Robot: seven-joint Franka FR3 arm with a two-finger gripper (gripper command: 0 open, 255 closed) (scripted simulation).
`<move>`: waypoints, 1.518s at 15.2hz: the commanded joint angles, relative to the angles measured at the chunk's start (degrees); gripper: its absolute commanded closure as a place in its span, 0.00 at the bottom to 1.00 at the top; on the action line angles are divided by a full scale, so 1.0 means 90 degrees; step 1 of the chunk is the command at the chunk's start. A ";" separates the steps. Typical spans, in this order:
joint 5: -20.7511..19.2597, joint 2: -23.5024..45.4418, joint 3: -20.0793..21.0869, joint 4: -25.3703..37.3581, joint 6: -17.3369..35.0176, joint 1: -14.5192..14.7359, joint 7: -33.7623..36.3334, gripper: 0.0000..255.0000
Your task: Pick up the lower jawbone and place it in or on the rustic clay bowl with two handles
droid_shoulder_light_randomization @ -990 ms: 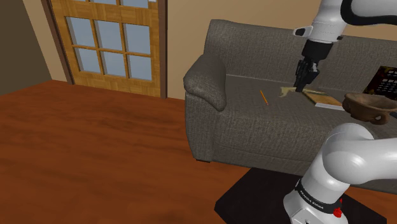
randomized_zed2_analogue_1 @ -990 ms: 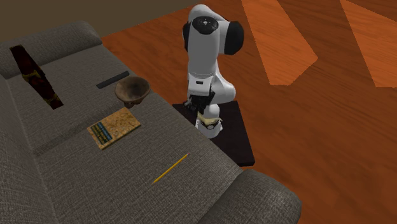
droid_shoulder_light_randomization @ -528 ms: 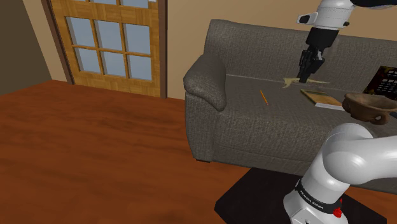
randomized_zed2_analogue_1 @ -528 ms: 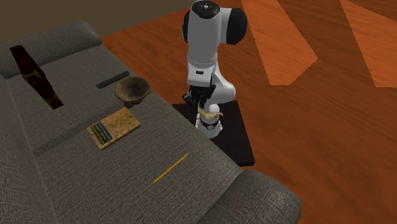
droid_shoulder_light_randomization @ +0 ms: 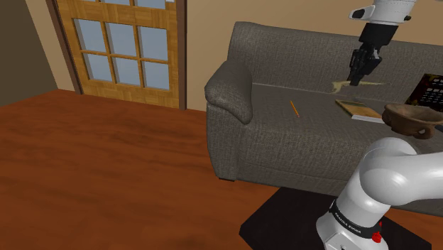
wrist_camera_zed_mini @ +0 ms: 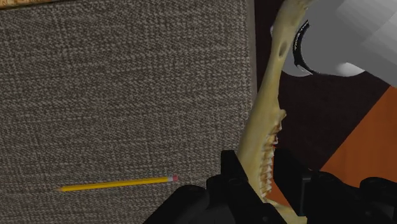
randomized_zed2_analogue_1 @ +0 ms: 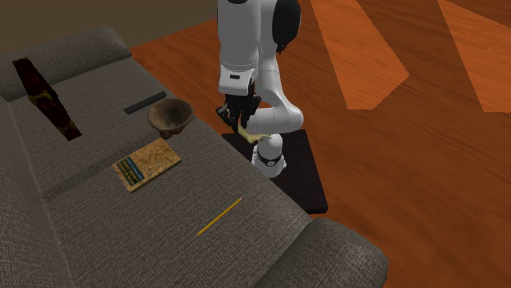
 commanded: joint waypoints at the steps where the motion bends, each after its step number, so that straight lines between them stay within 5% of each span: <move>1: -0.0266 -0.0111 -0.0267 0.0060 -0.0107 -0.0045 -0.0293 1.00; 13: -0.1846 -0.0291 -0.1854 0.1050 -0.0598 -0.0089 -0.2099 1.00; 23: -0.3000 0.0081 -0.3221 0.2575 -0.0748 0.0317 -0.3688 1.00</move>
